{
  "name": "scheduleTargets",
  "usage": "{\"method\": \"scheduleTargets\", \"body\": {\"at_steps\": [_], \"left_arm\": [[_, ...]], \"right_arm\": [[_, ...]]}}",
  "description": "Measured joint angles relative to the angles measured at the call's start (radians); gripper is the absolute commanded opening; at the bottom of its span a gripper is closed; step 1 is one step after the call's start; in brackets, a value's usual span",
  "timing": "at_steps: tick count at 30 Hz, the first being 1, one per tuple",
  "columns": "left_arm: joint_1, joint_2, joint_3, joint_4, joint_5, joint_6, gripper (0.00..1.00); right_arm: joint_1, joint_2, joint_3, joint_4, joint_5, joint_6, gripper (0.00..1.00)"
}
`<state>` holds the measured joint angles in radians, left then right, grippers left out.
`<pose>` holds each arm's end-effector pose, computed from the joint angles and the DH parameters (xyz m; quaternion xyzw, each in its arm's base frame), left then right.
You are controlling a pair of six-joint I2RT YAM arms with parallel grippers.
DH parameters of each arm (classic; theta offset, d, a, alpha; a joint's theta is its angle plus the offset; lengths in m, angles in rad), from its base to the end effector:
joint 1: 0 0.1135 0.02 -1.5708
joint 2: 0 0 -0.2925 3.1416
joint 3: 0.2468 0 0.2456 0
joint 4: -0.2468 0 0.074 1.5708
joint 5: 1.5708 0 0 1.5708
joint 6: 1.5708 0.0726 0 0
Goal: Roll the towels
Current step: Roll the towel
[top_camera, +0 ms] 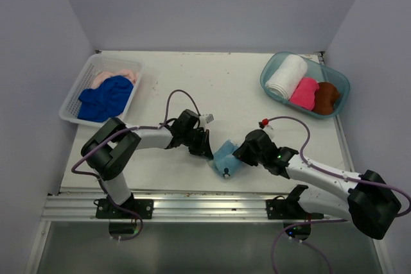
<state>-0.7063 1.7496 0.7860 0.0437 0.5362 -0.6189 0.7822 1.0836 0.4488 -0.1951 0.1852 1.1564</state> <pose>0.2345 -0.2488 0.1315 0.1245 0.9091 -0.3876 0.0887 0.1573 0.1375 0.1718 0.2055 0.9057 0.2484 0.2751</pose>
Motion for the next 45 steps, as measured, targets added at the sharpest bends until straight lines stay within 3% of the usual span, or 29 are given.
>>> {"method": "scheduleTargets", "body": {"at_steps": [4, 8, 9, 10, 16, 19, 20, 26, 37, 45], "left_arm": [[0.011, -0.017, 0.039, -0.100, -0.040, 0.032, 0.01], [0.015, -0.050, 0.055, -0.193, -0.064, 0.064, 0.21], [0.016, -0.063, 0.054, -0.211, -0.068, 0.066, 0.34], [0.017, -0.077, 0.054, -0.227, -0.070, 0.072, 0.38], [0.018, -0.167, 0.053, -0.292, -0.105, 0.074, 0.37], [-0.003, -0.240, 0.064, -0.322, -0.159, 0.090, 0.53], [-0.026, -0.260, 0.081, -0.331, -0.192, 0.095, 0.61], [-0.274, -0.307, 0.167, -0.292, -0.347, 0.153, 0.80], [-0.404, -0.309, 0.050, -0.124, -0.623, 0.143, 0.84], [-0.448, -0.272, 0.051, -0.080, -0.753, 0.082, 0.71]], "right_arm": [[0.000, 0.005, 0.032, -0.040, 0.021, -0.011, 0.06], [0.000, 0.017, 0.046, -0.057, 0.033, -0.018, 0.06], [0.000, 0.023, 0.047, -0.060, 0.033, -0.019, 0.06], [0.000, 0.030, 0.047, -0.063, 0.033, -0.020, 0.06], [0.000, 0.061, 0.058, -0.079, 0.033, -0.020, 0.06], [0.000, 0.087, 0.101, -0.128, 0.034, -0.017, 0.06], [0.000, 0.104, 0.124, -0.157, 0.034, -0.016, 0.06], [0.000, 0.217, 0.262, -0.305, 0.032, 0.007, 0.06], [-0.003, 0.266, 0.282, -0.388, -0.023, 0.057, 0.05], [-0.024, 0.278, 0.282, -0.397, -0.047, 0.085, 0.04]]}}
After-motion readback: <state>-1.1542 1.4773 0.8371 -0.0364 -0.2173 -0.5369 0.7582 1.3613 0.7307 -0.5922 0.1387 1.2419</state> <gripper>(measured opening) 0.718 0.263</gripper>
